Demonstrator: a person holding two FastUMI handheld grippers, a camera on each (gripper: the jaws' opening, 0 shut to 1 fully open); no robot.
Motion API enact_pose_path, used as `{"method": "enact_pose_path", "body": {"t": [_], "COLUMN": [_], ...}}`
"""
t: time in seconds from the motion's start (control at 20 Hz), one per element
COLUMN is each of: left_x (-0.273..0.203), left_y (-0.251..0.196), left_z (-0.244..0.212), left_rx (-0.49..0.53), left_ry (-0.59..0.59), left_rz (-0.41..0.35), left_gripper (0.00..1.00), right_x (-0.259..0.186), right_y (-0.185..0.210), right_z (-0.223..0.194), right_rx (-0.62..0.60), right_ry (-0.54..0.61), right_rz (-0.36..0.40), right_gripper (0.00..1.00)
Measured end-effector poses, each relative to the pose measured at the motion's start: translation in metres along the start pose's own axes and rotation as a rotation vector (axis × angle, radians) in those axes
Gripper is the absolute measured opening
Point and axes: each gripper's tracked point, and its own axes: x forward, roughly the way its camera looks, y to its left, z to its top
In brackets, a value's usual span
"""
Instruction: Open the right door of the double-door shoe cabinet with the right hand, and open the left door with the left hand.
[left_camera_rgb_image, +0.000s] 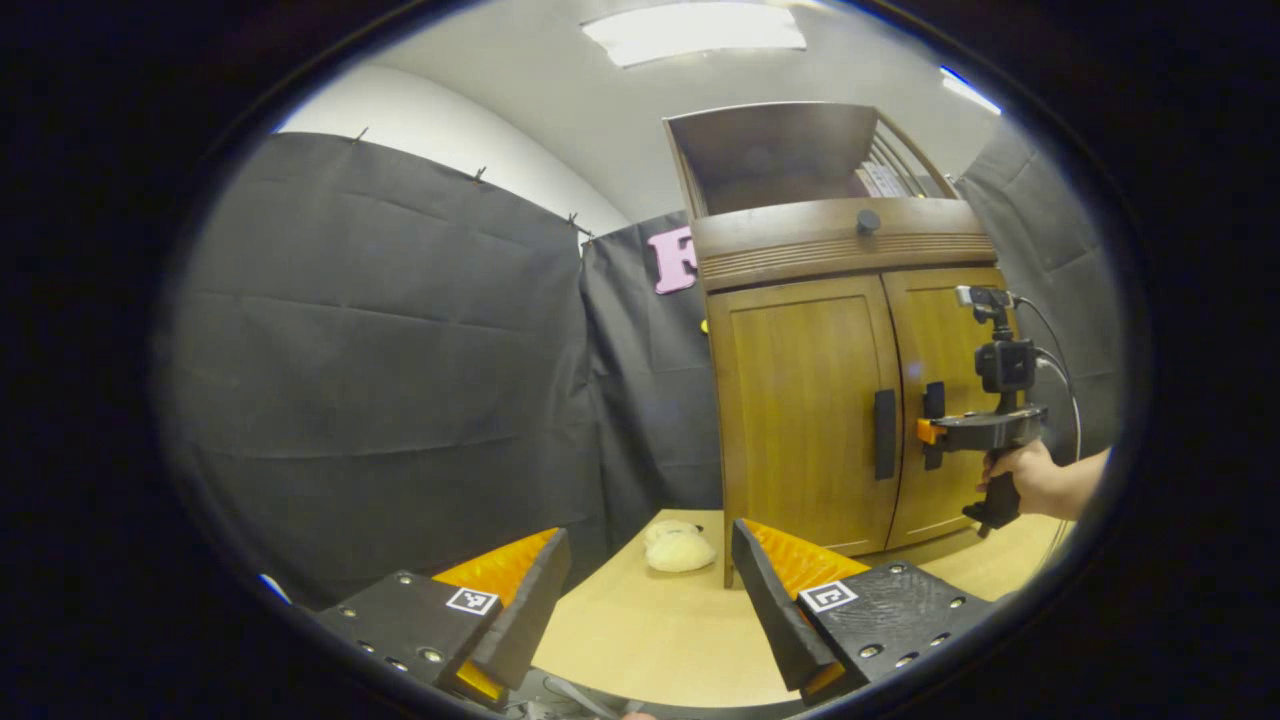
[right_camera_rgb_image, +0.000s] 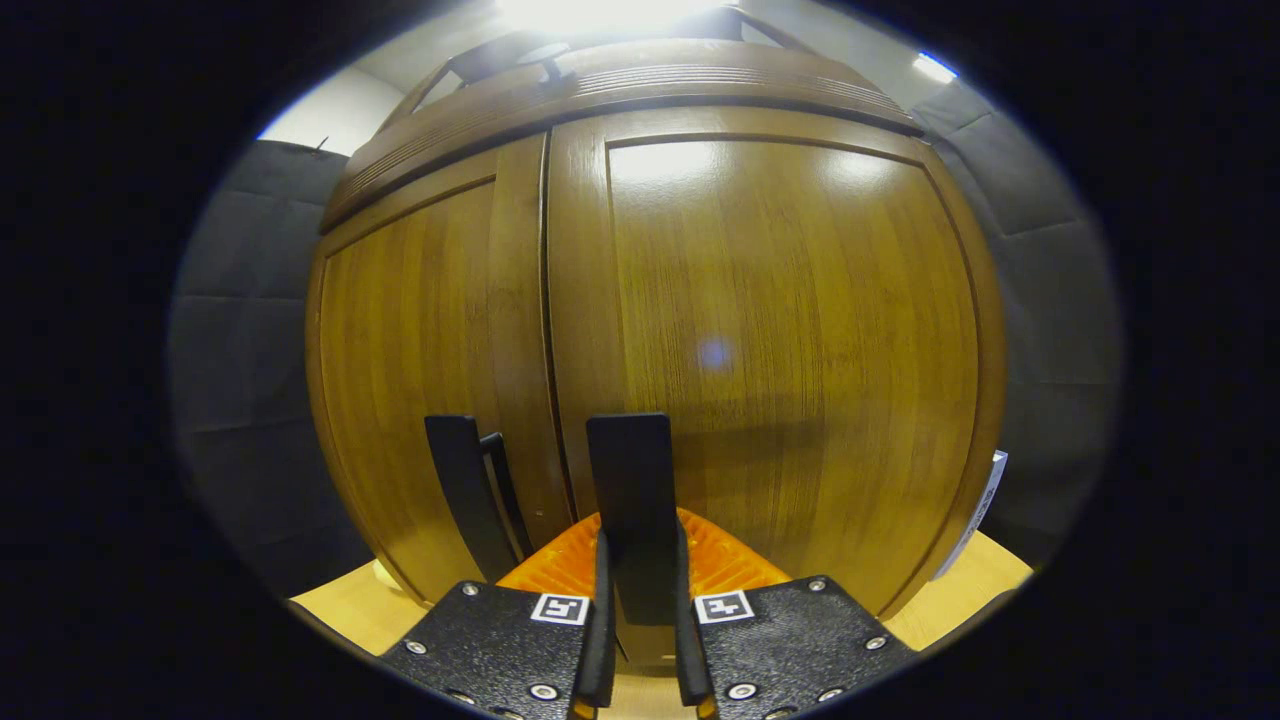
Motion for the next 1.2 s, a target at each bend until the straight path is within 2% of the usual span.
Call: {"method": "enact_pose_path", "body": {"t": [1.2], "left_x": [0.002], "left_y": [-0.014], "left_z": [0.005], "left_rx": [-0.005], "left_ry": [-0.05], "left_rz": [-0.164], "left_gripper": [0.93], "right_x": [-0.098], "right_y": [-0.016], "right_z": [-0.002], "right_rx": [0.01], "right_ry": [0.023], "right_rz": [0.04], "right_gripper": [0.24]}}
